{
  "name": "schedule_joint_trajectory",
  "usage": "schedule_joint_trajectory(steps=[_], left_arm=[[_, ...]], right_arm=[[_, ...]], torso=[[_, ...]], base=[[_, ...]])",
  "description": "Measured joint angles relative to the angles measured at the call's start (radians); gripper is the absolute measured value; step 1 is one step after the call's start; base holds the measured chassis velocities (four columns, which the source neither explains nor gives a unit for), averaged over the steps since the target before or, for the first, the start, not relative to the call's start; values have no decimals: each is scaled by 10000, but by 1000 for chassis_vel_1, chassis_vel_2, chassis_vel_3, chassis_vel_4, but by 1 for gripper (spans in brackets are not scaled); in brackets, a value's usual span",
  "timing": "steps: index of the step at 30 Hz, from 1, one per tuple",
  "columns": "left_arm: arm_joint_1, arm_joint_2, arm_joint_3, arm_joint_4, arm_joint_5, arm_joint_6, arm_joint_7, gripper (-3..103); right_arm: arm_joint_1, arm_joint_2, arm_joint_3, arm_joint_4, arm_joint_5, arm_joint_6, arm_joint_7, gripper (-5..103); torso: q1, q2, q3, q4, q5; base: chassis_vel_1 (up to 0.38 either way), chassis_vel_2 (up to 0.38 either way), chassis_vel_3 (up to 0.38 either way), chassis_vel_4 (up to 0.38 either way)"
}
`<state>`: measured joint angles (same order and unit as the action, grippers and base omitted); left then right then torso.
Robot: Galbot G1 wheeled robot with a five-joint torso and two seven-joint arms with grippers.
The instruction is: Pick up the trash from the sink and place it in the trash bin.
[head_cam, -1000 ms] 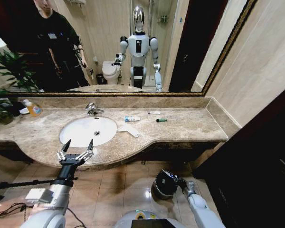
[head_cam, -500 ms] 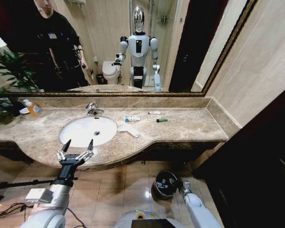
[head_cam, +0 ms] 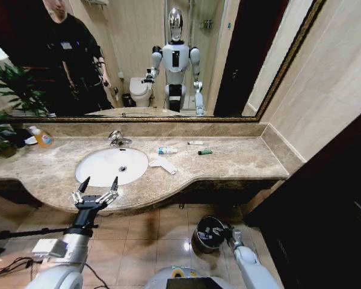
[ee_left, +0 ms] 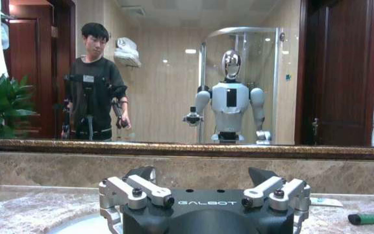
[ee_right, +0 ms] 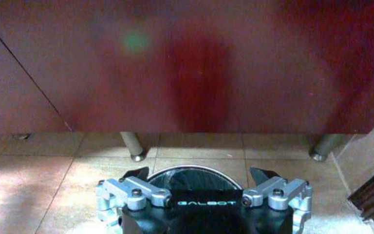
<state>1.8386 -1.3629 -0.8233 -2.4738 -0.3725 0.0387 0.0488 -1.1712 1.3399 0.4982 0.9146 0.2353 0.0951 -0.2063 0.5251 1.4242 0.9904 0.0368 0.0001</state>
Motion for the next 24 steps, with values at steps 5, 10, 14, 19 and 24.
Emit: schedule_joint_trajectory(steps=[5, 10, 14, 19, 24], left_arm=[[0, 0, 0, 0, 0, 0, 0, 100], [0, 0, 0, 0, 0, 0, 0, 100], [0, 0, 0, 0, 0, 0, 0, 100], [0, 0, 0, 0, 0, 0, 0, 100], [1, 0, 0, 0, 0, 0, 0, 100]], right_arm=[[-133, -61, 5, 145, 159, 0, 2, 100], [-967, -394, 0, 1786, 687, -160, 63, 100], [-1804, -771, 33, 3744, 1318, -505, 157, 100], [-2976, -1274, 263, 7046, 1907, -880, 459, 100], [-4054, -1801, 388, 9990, 1993, -891, 778, 100]], torso=[[0, 0, 0, 0, 1], [0, 0, 0, -1, 0], [-2, 0, 0, 0, 1], [-2, 2, -1, 0, 1], [-1, 2, 0, -2, -3]], base=[[0, 0, 0, 0], [0, 0, 0, 0], [0, 0, 0, 0], [0, 0, 0, 0], [0, 0, 0, 0]])
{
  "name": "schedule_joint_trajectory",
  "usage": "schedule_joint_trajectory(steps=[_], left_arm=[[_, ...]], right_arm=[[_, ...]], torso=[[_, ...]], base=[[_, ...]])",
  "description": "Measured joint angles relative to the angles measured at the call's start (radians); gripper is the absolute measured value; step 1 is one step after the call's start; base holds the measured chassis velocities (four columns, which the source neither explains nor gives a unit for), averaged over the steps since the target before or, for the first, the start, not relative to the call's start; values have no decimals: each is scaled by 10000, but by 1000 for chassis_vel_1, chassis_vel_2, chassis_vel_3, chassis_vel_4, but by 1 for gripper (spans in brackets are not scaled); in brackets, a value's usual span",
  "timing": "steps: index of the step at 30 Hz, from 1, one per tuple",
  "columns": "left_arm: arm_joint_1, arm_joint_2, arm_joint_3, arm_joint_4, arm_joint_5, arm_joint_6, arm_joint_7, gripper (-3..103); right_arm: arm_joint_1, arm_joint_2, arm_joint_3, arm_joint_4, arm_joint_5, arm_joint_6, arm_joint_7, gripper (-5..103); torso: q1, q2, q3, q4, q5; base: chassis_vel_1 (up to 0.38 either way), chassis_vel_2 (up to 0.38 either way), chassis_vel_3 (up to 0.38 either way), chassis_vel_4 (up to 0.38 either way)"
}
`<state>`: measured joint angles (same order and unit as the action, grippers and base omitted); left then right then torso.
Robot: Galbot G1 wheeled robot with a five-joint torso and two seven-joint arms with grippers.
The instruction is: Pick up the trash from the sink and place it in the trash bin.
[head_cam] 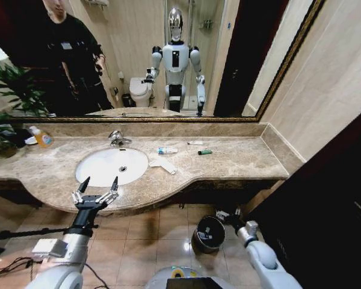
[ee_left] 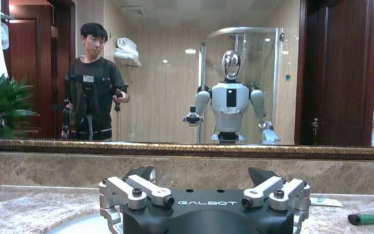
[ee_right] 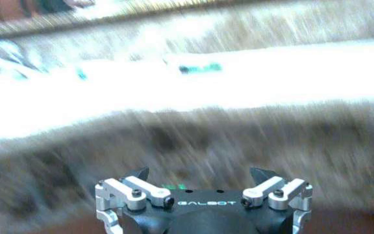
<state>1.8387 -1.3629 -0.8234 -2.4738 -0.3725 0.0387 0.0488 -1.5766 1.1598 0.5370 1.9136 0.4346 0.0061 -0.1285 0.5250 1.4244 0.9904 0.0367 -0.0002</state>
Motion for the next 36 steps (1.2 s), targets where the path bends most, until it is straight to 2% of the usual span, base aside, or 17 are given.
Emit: schedule_joint_trajectory(steps=[1, 6, 10, 11, 14, 21, 28, 36], left_arm=[[-1, 0, 0, 0, 0, 0, 0, 100], [-1, 0, 0, 0, 0, 0, 0, 100], [-1, 0, 0, 0, 0, 0, 0, 100], [-1, 0, 0, 0, 0, 0, 0, 100], [0, 0, 0, -1, 0, 0, -2, 100], [0, 1, 0, 0, 0, 0, -1, 100], [-1, 0, 0, 0, 0, 0, -1, 100], [-1, 0, 0, 0, 0, 0, 0, 100]], right_arm=[[-163, -72, 23, 659, 29, -86, 61, 100], [-5, -107, -76, 1680, 106, -488, 398, 100], [1072, -251, -477, 2227, 775, -1862, 457, 100], [1072, -251, -477, 2227, 775, -1862, 457, 100], [2229, -452, -1012, 1716, 965, -2418, 36, 100], [4229, -605, -2361, 491, 956, -2648, -187, 100], [6193, -306, -4037, -1092, 950, -2890, -178, 100], [7631, 112, -5217, -2498, 939, -3064, -188, 100]], torso=[[-1, 0, -1, 1, 0], [-1, 0, 0, -1, 1], [1, -1, 0, 2, 2], [1, -1, 0, 2, 2], [2, -1, 1, 1, 2], [2, -3, 2, 1, 2], [3, -3, 2, 2, 0], [2, -3, 2, 3, 0]], base=[[0, 0, 0, 0], [0, 0, 0, 0], [0, 0, 0, 0], [0, 0, 0, 0], [0, 0, 0, 0], [0, 0, 0, 0], [0, 0, 0, 0], [0, 0, 0, 0]])
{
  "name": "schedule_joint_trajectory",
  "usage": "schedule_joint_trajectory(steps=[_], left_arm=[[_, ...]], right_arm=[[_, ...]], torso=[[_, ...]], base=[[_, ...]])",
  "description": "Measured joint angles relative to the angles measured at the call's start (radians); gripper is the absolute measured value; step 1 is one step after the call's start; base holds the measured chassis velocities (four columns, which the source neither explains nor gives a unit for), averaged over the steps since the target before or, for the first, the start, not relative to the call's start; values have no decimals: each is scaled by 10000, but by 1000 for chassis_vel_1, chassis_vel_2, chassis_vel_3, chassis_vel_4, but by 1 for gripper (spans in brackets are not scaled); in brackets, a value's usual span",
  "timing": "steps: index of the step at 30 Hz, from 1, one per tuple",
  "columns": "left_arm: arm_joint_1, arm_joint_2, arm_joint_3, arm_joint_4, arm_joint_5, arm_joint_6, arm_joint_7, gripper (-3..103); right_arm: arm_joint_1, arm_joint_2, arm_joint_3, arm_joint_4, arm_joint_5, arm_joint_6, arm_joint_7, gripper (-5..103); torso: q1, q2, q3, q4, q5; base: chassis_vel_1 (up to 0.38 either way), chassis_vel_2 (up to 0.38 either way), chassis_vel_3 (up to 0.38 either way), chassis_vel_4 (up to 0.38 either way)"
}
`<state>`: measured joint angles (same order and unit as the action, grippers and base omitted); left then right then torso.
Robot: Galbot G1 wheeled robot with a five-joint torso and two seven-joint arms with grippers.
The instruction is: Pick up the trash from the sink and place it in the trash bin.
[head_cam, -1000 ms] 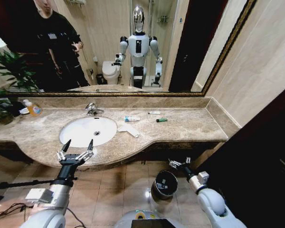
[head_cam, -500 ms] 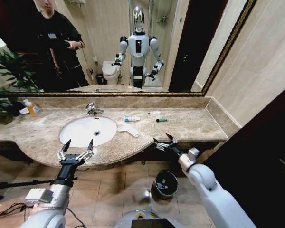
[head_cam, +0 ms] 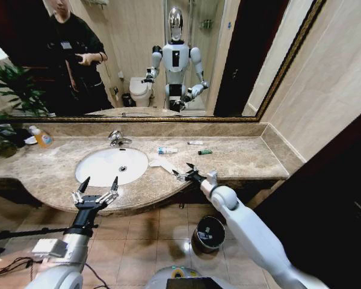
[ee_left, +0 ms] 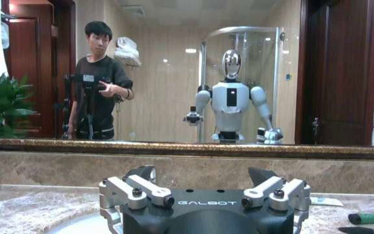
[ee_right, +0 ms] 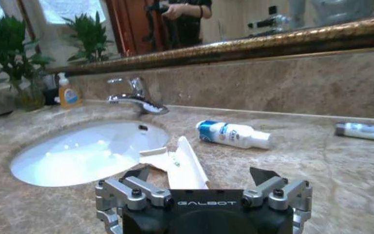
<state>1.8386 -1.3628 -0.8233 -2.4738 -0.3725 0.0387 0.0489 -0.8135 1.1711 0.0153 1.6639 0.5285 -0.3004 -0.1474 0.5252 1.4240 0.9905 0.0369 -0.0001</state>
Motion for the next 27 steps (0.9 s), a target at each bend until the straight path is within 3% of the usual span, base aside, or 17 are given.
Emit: schedule_joint_trajectory(steps=[5, 9, 12, 14, 20, 27], left_arm=[[0, 0, 0, 0, 0, 0, 0, 100], [0, 0, 0, 0, 0, 0, 0, 100], [0, 0, 0, 0, 0, 0, 0, 100], [0, 0, 0, 0, 0, 0, 0, 100], [0, -1, 0, 0, 0, 0, 0, 100], [0, 0, 0, 0, 0, 0, 0, 100]], right_arm=[[454, 158, -271, -563, -7, -9, 8, 101], [616, 219, -431, -871, -48, 47, 35, 90], [654, 261, -540, -1131, -262, 202, 27, 75], [654, 273, -545, -1167, -308, 229, 20, 75], [627, 285, -534, -1230, -453, 328, 6, 47], [558, 272, -490, -1124, -487, 346, 11, 25]], torso=[[0, 0, 0, -1, 0], [0, 0, -1, -1, 0], [0, 0, -1, -1, 0], [-1, 0, -1, -1, 1], [-2, 0, -1, -1, 1], [-2, 2, -1, -2, 0]], base=[[0, 0, 0, 0], [0, 0, 0, 0], [0, 0, 0, 0], [0, 0, 0, 0], [0, 0, 0, 0], [0, 0, 0, 0]])
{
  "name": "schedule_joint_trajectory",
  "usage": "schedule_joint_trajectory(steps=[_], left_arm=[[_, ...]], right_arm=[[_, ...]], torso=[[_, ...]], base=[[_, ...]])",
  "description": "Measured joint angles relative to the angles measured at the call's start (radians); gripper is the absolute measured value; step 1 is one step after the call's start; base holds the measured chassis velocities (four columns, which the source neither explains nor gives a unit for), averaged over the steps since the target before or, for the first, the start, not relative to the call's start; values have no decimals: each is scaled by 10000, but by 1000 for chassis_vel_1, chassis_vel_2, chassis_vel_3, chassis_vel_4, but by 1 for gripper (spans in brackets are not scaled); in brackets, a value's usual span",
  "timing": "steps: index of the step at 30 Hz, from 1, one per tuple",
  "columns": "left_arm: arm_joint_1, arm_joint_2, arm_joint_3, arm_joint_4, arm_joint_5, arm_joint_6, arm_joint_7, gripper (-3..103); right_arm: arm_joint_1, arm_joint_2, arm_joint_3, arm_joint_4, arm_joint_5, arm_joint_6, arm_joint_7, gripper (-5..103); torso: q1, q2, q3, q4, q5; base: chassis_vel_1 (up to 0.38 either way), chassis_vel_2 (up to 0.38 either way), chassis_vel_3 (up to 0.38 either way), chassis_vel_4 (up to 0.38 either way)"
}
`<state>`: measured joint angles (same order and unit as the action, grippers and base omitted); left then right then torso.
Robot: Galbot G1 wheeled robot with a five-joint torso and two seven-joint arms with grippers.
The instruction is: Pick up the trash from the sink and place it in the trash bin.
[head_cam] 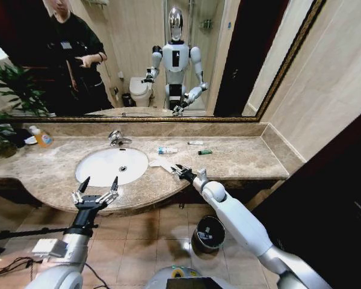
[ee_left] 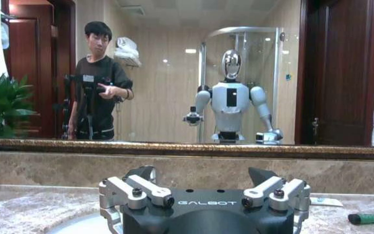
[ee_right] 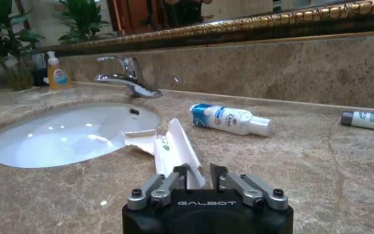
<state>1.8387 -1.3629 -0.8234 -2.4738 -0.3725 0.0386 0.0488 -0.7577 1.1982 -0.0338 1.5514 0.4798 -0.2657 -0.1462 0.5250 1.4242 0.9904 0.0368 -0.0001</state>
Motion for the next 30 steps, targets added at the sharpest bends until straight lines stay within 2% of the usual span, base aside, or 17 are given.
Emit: schedule_joint_trajectory(steps=[1, 2, 3, 4, 5, 7, 22, 30], left_arm=[[0, 0, 0, 0, 0, 0, 0, 100], [0, 0, 0, 0, 0, 0, 0, 100], [0, 0, 0, 0, 0, 0, 0, 100], [0, 0, 0, 0, 0, 0, 0, 100], [0, 0, 0, 0, 0, 0, 0, 100], [0, 0, 0, 0, 0, 0, 0, 100], [0, 0, 0, 0, 0, 0, 0, 100], [0, 0, 0, 0, 0, 0, 0, 100]], right_arm=[[0, 0, 0, 0, 0, 0, 0, 25], [-20, -9, 2, 29, -9, 3, 4, 14], [-29, -14, 2, 47, -12, 3, 7, 14], [-52, -20, 2, 87, -14, 6, 15, 9], [-52, -20, 2, 87, -14, 6, 15, 9], [-86, -26, 0, 129, -20, 25, 26, 2], [-338, -100, 68, 488, -28, 25, 141, 0], [-751, -277, 557, 885, 77, 17, 163, 0]], torso=[[0, 0, 0, 0, 0], [0, 0, 0, 0, 0], [0, 0, 0, 0, 0], [0, 0, 0, 0, 0], [0, 0, 0, 0, 0], [0, 0, 0, 0, 0], [0, 0, 0, 0, 1], [0, 0, 0, 0, 1]], base=[[0, 0, 0, 0], [0, 0, 0, 0], [0, 0, 0, 0], [0, 0, 0, 0], [0, 0, 0, 0], [0, 0, 0, 0], [0, 0, 0, 0], [0, 0, 0, 0]])
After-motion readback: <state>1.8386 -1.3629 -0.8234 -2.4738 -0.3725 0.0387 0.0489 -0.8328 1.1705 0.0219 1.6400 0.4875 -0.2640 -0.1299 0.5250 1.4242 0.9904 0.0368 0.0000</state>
